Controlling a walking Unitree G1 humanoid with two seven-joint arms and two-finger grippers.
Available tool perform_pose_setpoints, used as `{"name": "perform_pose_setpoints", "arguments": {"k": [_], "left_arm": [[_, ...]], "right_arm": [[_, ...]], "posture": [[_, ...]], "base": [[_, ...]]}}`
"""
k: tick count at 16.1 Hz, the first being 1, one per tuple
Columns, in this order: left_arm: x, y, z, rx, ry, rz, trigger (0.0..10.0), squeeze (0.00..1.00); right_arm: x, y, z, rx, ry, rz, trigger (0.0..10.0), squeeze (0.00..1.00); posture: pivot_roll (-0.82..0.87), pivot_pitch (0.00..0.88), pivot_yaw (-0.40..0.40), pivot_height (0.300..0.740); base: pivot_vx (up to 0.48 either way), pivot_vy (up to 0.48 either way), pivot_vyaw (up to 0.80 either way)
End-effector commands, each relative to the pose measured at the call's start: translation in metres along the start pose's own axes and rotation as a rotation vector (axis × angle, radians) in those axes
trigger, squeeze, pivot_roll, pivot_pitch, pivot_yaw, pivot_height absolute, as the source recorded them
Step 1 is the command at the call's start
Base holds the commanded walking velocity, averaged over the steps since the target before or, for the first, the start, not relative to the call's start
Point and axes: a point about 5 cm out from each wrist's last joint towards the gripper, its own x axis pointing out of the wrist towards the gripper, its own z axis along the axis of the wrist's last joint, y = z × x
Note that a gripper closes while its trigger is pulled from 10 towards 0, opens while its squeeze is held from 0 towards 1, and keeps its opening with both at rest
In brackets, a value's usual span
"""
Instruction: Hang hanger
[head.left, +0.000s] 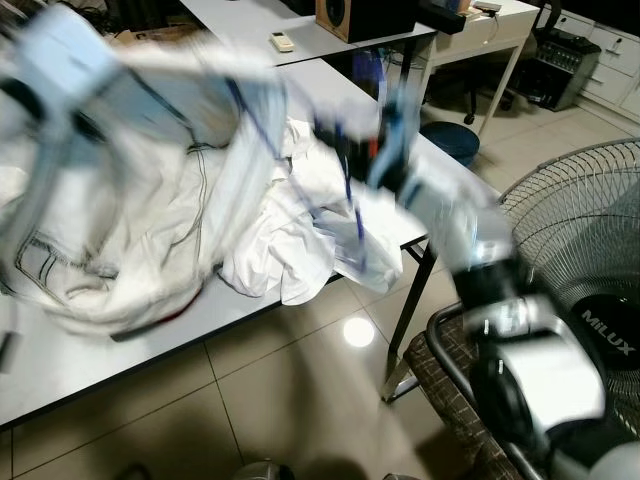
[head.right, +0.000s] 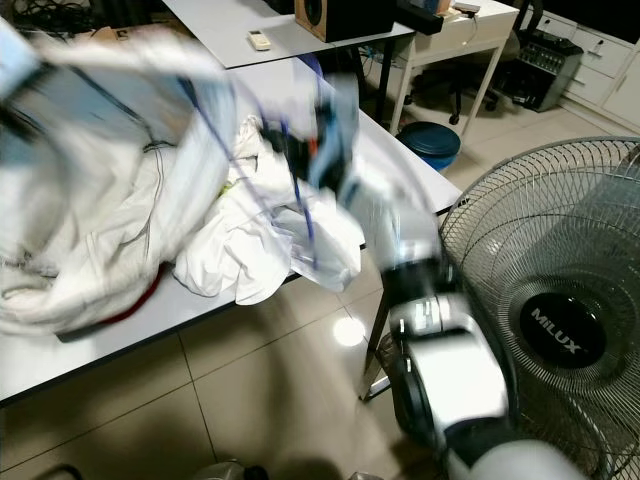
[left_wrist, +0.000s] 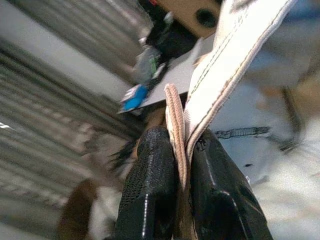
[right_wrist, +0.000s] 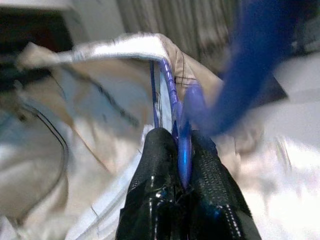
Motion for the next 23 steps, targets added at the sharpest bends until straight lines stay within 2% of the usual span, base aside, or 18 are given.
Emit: {"name": "perform_pose_setpoints", "arguments": {"k": [1,2,3,4,5,6,8,9,11,13,14,15,16,17,18,20,21,23], "left_arm": [[-0.02,0.039,-0.009,0.009,0.03,0.077,0.0,0.0],[-0.027,0.05,-0.008,0.009,0.024,0.087,0.0,0.0],[-0.038,0.066,0.002,-0.041,-0.025,0.097,0.0,0.0],[-0.045,0.07,0.012,-0.12,-0.085,0.071,0.0,0.0],[-0.045,0.059,0.018,-0.215,-0.12,-0.02,0.0,0.0],[-0.039,0.028,0.023,-0.302,-0.135,-0.181,0.0,0.0],[-0.031,-0.005,0.025,-0.366,-0.143,-0.293,0.0,0.0],[-0.017,-0.04,0.027,-0.463,-0.145,-0.335,0.0,0.0],[0.0,-0.073,0.037,-0.575,-0.15,-0.343,0.0,0.0],[0.012,-0.095,0.065,-0.641,-0.207,-0.392,0.0,0.0],[0.013,-0.097,0.07,-0.653,-0.215,-0.405,0.0,0.0],[0.015,-0.103,0.082,-0.645,-0.23,-0.458,0.0,0.0],[0.014,-0.109,0.093,-0.614,-0.237,-0.536,0.0,0.0],[0.014,-0.11,0.096,-0.597,-0.235,-0.57,0.0,0.0],[0.014,-0.111,0.096,-0.582,-0.226,-0.587,0.0,0.0],[0.021,-0.102,0.084,-0.462,-0.177,-0.513,0.0,0.0],[0.021,-0.097,0.082,-0.48,-0.177,-0.496,0.0,0.0],[0.014,-0.083,0.104,-0.664,-0.267,-0.561,0.0,0.0]], "right_arm": [[-0.006,-0.011,0.045,-0.005,-0.182,-0.026,10.0,0.0],[-0.006,-0.01,0.061,0.008,-0.236,-0.01,10.0,0.0],[-0.007,-0.014,0.075,0.06,-0.295,-0.007,10.0,0.0],[-0.008,-0.023,0.061,0.087,-0.24,-0.058,10.0,0.0],[-0.009,-0.031,0.036,0.085,-0.129,-0.123,10.0,0.0],[-0.011,-0.037,0.009,0.125,-0.039,-0.2,10.0,0.0],[-0.015,-0.042,-0.012,0.183,0.009,-0.258,10.0,0.0],[-0.019,-0.043,-0.033,0.249,0.047,-0.299,10.0,0.0],[-0.02,-0.038,-0.05,0.373,0.058,-0.29,10.0,0.0],[-0.016,-0.029,-0.051,0.515,0.017,-0.232,10.0,0.0],[-0.016,-0.028,-0.051,0.538,0.007,-0.226,10.0,0.0],[-0.014,-0.028,-0.048,0.62,-0.038,-0.231,10.0,0.0],[-0.011,-0.028,-0.043,0.754,-0.105,-0.229,10.0,0.0],[-0.009,-0.027,-0.04,0.819,-0.134,-0.221,10.0,0.0],[-0.008,-0.026,-0.037,0.874,-0.16,-0.209,10.0,0.0],[-0.009,-0.029,-0.031,0.953,-0.204,-0.195,10.0,0.0],[-0.01,-0.03,-0.031,0.953,-0.207,-0.203,10.0,0.0],[-0.009,-0.033,-0.034,0.946,-0.214,-0.266,10.0,0.0]], "posture": [[-0.03,0.0,0.04,0.74],[-0.02,0.0,0.033,0.74],[-0.02,0.0,0.025,0.74],[0.0,0.0,0.017,0.74],[0.02,0.0,0.012,0.74],[0.03,0.0,0.008,0.74],[0.04,0.0,0.015,0.74],[0.03,0.0,0.027,0.74],[0.03,0.0,0.043,0.74],[0.03,0.0,0.06,0.74],[0.03,0.0,0.063,0.74],[0.03,0.0,0.072,0.74],[0.03,0.0,0.077,0.74],[0.04,0.0,0.081,0.74],[0.04,0.0,0.081,0.74],[0.04,0.0,0.086,0.74],[0.04,0.0,0.088,0.74],[0.05,0.0,0.081,0.74]], "base": [[0.0,0.0,0.0],[0.0,0.0,0.0],[0.0,0.0,0.0],[0.0,0.0,0.0],[0.0,0.0,0.0],[0.0,0.0,0.0],[0.0,0.0,0.0],[0.0,0.0,0.0],[0.0,0.0,0.0],[0.0,0.0,0.0],[0.0,0.0,0.0],[0.0,0.0,0.0],[0.0,0.0,0.0],[0.0,0.0,0.0],[0.0,0.0,0.0],[0.0,0.0,0.0],[0.0,0.0,0.0],[0.0,0.0,0.0]]}}
